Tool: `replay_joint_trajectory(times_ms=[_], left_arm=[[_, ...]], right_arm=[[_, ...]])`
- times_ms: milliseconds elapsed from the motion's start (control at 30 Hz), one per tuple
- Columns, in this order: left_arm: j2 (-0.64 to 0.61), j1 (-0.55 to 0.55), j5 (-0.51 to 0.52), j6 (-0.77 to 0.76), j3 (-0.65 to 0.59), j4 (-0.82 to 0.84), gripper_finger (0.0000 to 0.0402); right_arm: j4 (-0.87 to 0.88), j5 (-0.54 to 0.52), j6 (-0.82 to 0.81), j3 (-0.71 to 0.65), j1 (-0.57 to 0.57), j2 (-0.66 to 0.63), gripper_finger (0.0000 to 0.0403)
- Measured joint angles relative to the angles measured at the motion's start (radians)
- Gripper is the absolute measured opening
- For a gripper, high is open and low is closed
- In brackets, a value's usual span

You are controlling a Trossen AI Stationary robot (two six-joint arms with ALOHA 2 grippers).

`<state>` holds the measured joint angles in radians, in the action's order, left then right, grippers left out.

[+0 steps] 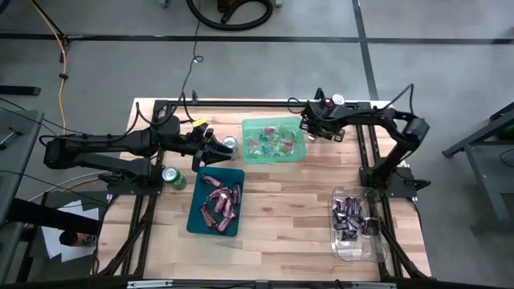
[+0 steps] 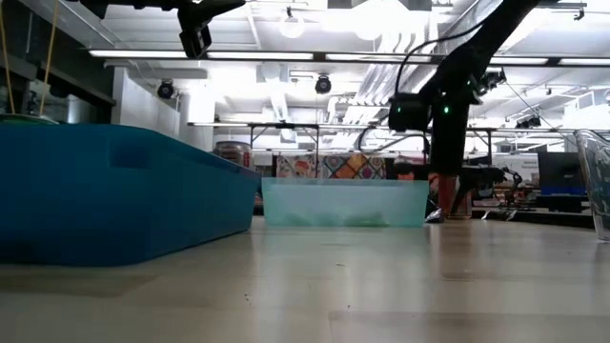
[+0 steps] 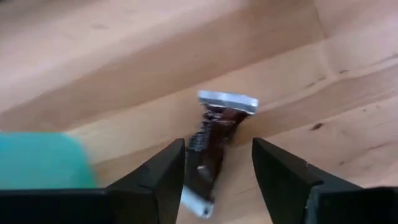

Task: Organize candy in baskets
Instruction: Put the dark brown chocolate bar into the transparent bin

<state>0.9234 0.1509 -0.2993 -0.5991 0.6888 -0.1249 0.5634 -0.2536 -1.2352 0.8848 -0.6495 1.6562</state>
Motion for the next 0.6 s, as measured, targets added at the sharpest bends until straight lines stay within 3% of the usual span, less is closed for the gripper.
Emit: replay_joint_trajectory(times_ms=[133, 333, 600], left_arm=[[0.0, 0.0, 0.0, 0.0, 0.0, 0.0, 0.0163], [-0.007, 0.009, -0.002, 0.001, 0.0, 0.001, 0.0163], [-0.018, 0.037, -0.001, -0.002, 0.0, -0.001, 0.0163]], right_arm=[[0.014, -0.003, 0.009, 0.0, 0.0, 0.038, 0.0141], [0.034, -0.025, 0.187, 0.0, 0.02, -0.025, 0.0016], [0.216, -0.022, 0.513, 0.0, 0.131, -0.388, 0.0006]])
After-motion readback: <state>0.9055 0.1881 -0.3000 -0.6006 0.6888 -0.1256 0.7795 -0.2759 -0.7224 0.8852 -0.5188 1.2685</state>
